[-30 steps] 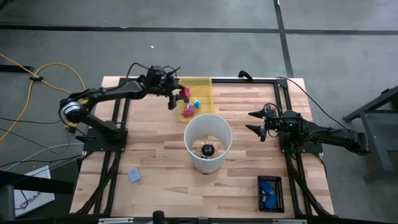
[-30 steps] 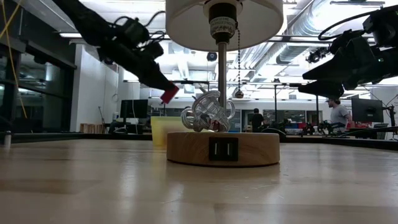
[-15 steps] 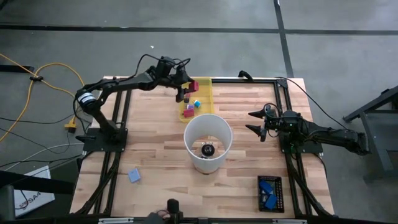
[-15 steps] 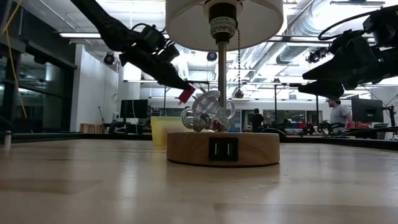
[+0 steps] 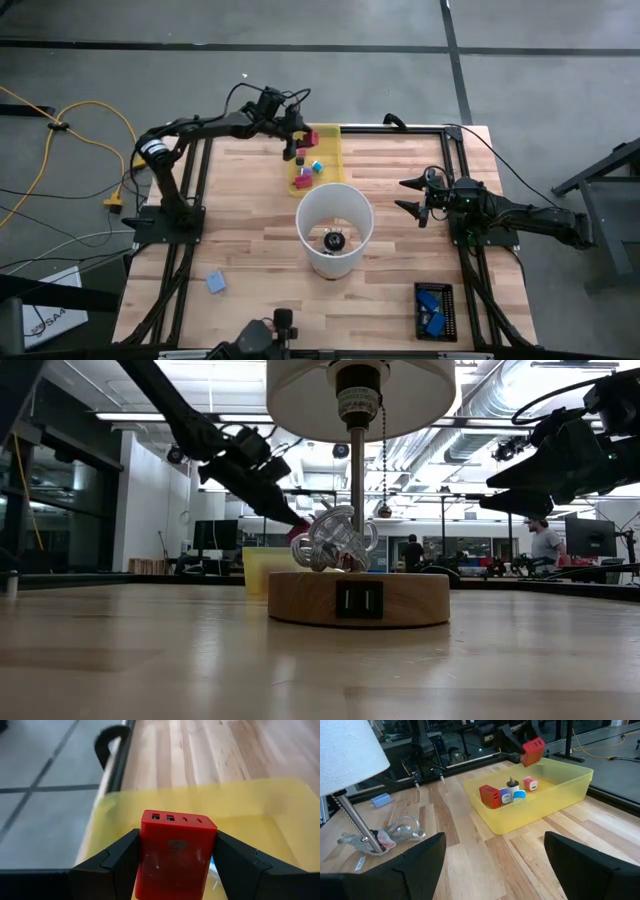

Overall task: Pick & Place Office items
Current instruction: Put the red charger adapter into the yellow bin

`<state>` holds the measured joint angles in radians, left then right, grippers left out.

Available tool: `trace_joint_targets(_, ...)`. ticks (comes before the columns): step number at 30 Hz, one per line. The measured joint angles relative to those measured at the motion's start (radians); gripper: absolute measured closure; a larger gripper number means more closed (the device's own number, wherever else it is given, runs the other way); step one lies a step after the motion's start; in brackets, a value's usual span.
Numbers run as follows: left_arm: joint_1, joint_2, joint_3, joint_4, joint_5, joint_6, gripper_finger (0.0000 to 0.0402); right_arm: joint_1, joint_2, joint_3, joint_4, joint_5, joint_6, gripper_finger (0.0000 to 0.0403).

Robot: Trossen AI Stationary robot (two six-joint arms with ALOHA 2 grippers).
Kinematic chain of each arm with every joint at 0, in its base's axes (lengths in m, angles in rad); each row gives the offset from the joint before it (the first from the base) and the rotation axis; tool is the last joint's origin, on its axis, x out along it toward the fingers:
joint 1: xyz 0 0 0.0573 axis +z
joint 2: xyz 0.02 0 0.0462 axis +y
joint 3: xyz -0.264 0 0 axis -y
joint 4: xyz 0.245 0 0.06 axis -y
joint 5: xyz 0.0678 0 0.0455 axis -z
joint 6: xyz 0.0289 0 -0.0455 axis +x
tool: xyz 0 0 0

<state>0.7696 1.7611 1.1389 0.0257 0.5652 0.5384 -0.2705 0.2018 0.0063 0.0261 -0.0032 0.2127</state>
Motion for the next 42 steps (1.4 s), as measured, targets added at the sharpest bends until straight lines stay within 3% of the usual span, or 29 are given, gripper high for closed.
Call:
trace_joint_targets(13, -0.004, 0.088, 0.000, 0.008, 0.069, 0.005, 0.0187, 0.000, 0.000, 0.000, 0.000, 0.000, 0.000, 0.0078)
trace_joint_targets(35, -0.029, 0.103, 0.000, -0.011, 0.035, -0.020, 0.0187, 0.000, 0.000, 0.000, 0.000, 0.000, 0.000, 0.0078)
trace_joint_targets(42, -0.029, 0.103, 0.000, -0.019, 0.035, -0.037, 0.0158, 0.000, 0.000, 0.000, 0.000, 0.000, 0.000, 0.0078)
